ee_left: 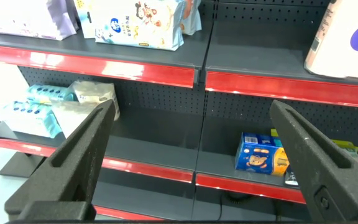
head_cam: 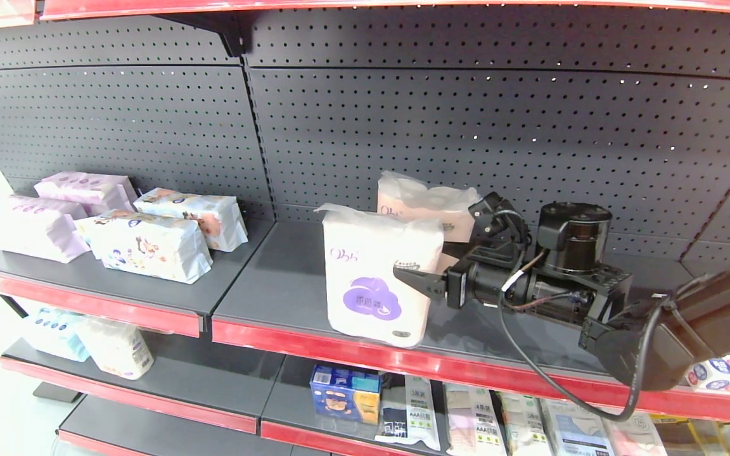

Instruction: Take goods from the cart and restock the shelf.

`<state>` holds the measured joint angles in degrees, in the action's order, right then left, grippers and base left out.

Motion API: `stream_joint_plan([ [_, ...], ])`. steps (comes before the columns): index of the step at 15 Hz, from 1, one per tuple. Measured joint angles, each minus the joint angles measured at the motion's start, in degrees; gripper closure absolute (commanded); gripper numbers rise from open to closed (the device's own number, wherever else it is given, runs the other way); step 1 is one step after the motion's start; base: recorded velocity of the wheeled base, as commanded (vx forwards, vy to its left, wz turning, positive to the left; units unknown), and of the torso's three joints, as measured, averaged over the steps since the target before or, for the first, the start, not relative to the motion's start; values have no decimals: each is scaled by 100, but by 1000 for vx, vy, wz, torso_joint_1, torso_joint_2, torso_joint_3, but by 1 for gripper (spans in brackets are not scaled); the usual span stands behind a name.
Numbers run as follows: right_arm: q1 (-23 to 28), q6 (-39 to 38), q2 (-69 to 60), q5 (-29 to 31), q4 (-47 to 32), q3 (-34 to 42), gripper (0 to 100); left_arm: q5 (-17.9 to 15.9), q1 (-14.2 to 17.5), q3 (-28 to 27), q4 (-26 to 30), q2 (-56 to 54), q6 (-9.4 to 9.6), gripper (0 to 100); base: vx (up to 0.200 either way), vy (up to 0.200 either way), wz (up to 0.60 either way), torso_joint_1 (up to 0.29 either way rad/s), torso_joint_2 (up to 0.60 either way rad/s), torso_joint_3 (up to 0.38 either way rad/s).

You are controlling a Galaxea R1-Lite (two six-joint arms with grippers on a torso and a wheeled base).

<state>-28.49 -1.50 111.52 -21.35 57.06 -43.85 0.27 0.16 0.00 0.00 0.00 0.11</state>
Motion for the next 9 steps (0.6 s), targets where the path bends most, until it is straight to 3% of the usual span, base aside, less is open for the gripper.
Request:
stream_joint_plan([
  [5,-22,20,-2,2,71,91,0,-2,0,0,0,0,0,0,0,0,0,0,0,0],
  [6,-22,30,-2,2,72,89,100,0,0,0,0,0,0,0,0,0,0,0,0,0],
  [9,-23,41,-5,0,115,85,100,-2,0,0,0,0,0,0,0,0,0,0,0,0],
])
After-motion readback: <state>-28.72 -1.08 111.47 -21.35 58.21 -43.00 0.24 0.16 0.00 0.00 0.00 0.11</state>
